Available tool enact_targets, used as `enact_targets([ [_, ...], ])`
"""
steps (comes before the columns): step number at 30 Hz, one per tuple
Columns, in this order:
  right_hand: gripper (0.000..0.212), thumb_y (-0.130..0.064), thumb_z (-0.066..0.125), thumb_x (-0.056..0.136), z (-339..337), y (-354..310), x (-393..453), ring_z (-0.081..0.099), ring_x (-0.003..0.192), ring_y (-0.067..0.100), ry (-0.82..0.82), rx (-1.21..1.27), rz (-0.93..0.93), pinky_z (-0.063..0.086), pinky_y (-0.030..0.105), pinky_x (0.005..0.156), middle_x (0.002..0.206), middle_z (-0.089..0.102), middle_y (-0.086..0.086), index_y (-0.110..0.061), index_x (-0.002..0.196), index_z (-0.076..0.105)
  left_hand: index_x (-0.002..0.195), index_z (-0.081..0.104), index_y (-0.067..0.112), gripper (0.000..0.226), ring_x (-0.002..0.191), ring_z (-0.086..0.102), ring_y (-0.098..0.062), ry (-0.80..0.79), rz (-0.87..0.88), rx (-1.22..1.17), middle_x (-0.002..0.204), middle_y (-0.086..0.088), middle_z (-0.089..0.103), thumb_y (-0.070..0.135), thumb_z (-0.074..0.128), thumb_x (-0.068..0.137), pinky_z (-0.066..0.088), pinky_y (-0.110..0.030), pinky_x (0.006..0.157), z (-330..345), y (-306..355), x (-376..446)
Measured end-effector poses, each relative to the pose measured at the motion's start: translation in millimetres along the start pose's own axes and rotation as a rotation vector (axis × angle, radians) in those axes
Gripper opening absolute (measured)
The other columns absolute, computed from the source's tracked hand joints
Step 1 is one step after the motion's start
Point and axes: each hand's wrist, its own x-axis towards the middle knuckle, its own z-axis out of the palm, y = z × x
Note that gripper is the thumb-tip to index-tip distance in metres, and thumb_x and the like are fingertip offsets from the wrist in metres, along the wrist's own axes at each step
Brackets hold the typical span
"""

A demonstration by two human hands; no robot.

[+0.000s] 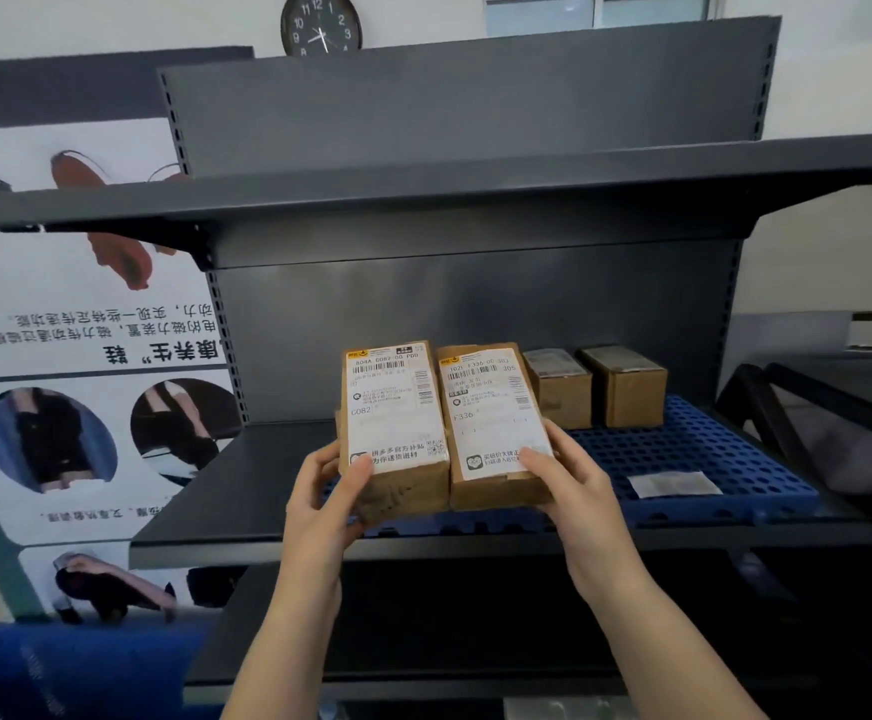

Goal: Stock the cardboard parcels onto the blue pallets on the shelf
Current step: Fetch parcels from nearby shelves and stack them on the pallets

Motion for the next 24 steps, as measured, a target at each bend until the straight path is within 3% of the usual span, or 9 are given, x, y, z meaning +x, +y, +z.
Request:
enact_targets([
  [6,0.053,-0.016,0.062,0.088,16,12,50,0.061,0.107,0.017,0.147,0.076,0.035,0.048,0.040,0.099,0.115,0.064,-0.004,-0.027,0.136,0.047,0.098,0.059,0.031,0.034,0.106,0.059,-0.022,-0.004,-0.001,-0.066,0.110,0.002,0.062,0.041,0.073,0.069,0.054,-0.038,0.077,-5,-11,55],
  [9,0.052,-0.017,0.062,0.088,14,19,73,0.059,0.112,0.019,0.183,0.083,0.060,0.046,0.042,0.102,0.120,0.063,0.000,-0.027,0.137,0.047,0.098,0.061,0.032,0.030,0.107,0.059,-0.023,0.026,0.003,-0.062,0.107,0.004,0.064,0.043,0.067,0.070,0.052,-0.045,0.084,-9,-18,78],
  [11,0.052,-0.019,0.062,0.088,12,26,85,0.059,0.112,0.019,0.196,0.068,0.077,0.045,0.043,0.102,0.122,0.063,0.000,-0.027,0.137,0.046,0.098,0.061,0.032,0.022,0.106,0.060,-0.023,0.048,-0.002,-0.062,0.106,0.004,0.065,0.039,0.062,0.076,0.053,-0.044,0.081,-10,-22,88],
  [15,0.053,-0.023,0.062,0.088,9,45,114,0.059,0.112,0.018,0.184,-0.005,0.107,0.045,0.043,0.102,0.125,0.062,0.000,-0.025,0.139,0.046,0.098,0.063,0.031,0.015,0.105,0.061,-0.025,0.056,-0.017,-0.059,0.107,0.001,0.065,0.034,0.060,0.083,0.053,-0.042,0.079,-8,-31,106],
  [20,0.053,-0.033,0.056,0.092,8,61,143,0.054,0.117,0.018,0.186,-0.192,0.141,0.043,0.031,0.098,0.134,0.055,0.001,-0.023,0.142,0.041,0.100,0.062,0.030,0.020,0.103,0.062,-0.022,0.074,-0.016,-0.078,0.106,0.001,0.065,0.036,0.060,0.081,0.053,-0.037,0.075,-7,-34,123],
  [24,0.056,-0.037,0.051,0.094,9,70,161,0.049,0.124,0.022,0.195,-0.381,0.101,0.039,0.030,0.095,0.139,0.049,0.005,-0.019,0.145,0.035,0.101,0.062,0.031,0.028,0.105,0.062,-0.023,0.086,-0.001,-0.074,0.108,0.000,0.065,0.044,0.067,0.077,0.053,-0.038,0.076,-12,-38,133],
])
